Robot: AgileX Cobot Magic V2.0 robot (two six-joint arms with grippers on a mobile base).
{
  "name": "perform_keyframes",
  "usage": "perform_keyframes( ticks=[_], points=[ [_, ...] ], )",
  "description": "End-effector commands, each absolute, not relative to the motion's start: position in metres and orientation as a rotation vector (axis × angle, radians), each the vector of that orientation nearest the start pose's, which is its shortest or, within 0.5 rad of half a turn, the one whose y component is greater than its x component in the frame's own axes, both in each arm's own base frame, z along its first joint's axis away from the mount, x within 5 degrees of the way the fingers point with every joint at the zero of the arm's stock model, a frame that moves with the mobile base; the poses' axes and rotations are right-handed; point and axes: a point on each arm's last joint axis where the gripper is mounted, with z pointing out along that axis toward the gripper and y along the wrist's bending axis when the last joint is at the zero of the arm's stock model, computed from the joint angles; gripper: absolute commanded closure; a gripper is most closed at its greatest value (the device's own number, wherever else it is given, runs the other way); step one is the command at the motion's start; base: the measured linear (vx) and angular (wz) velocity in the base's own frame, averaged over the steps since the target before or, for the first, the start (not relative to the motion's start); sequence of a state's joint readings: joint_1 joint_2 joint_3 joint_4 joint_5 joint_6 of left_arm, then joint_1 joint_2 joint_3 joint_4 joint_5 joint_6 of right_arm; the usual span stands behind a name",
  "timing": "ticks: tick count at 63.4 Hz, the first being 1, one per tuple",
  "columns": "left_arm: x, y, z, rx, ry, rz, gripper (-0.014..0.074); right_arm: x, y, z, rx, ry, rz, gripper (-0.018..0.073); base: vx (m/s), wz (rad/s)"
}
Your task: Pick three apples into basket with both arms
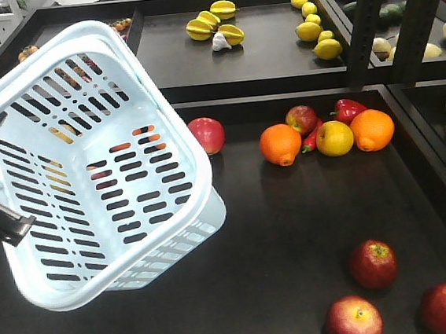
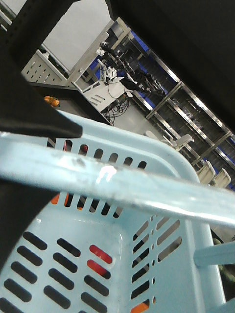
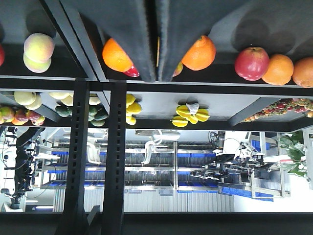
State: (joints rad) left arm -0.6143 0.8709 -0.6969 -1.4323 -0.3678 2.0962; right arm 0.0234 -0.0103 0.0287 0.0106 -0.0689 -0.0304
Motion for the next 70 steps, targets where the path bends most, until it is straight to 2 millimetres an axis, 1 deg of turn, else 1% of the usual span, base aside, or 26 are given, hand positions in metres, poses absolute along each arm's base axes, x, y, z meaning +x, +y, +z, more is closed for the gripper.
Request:
perform_keyframes(
  ticks=[1, 7, 15, 22, 29, 38, 47, 51, 61, 70],
  points=[
    [0.175, -0.086, 0.366, 0.761, 1.411, 0.344, 0.0604, 0.055, 0.001, 0.213, -0.035, 1.367, -0.003, 0.0568, 0.0, 0.0],
    [0.184, -0.1, 0.355, 0.881, 1.399, 0.346, 0.0604, 0.055, 0.001, 0.213, -0.035, 1.367, -0.003, 0.0568, 0.0, 0.0],
    [0.2, -0.12, 0.332, 1.067, 1.404, 0.332, 0.0604, 0.055, 0.001, 0.213, -0.035, 1.367, -0.003, 0.0568, 0.0, 0.0],
    [0.213, -0.134, 0.308, 1.169, 1.456, 0.3, 0.0604, 0.055, 0.001, 0.213, -0.035, 1.367, -0.003, 0.0568, 0.0, 0.0],
    [0.223, -0.148, 0.289, 1.264, 1.491, 0.244, 0.0604, 0.055, 0.001, 0.213, -0.035, 1.367, -0.003, 0.0568, 0.0, 0.0],
    [0.236, -0.164, 0.278, 1.372, 1.477, 0.208, 0.0604, 0.055, 0.001, 0.213, -0.035, 1.367, -0.003, 0.0568, 0.0, 0.0],
    [0.251, -0.175, 0.275, 1.399, 1.472, 0.221, 0.0604, 0.055, 0.001, 0.213, -0.035, 1.367, -0.003, 0.0568, 0.0, 0.0],
    [0.255, -0.178, 0.27, 1.413, 1.483, 0.213, 0.0604, 0.055, 0.001, 0.213, -0.035, 1.367, -0.003, 0.0568, 0.0, 0.0],
    [0.262, -0.184, 0.249, 1.445, 1.545, 0.193, 0.0604, 0.055, 0.001, 0.213, -0.035, 1.367, -0.003, 0.0568, 0.0, 0.0],
    [0.266, -0.185, 0.239, 1.45, 1.581, 0.181, 0.0604, 0.055, 0.001, 0.213, -0.035, 1.367, -0.003, 0.0568, 0.0, 0.0]
  ],
)
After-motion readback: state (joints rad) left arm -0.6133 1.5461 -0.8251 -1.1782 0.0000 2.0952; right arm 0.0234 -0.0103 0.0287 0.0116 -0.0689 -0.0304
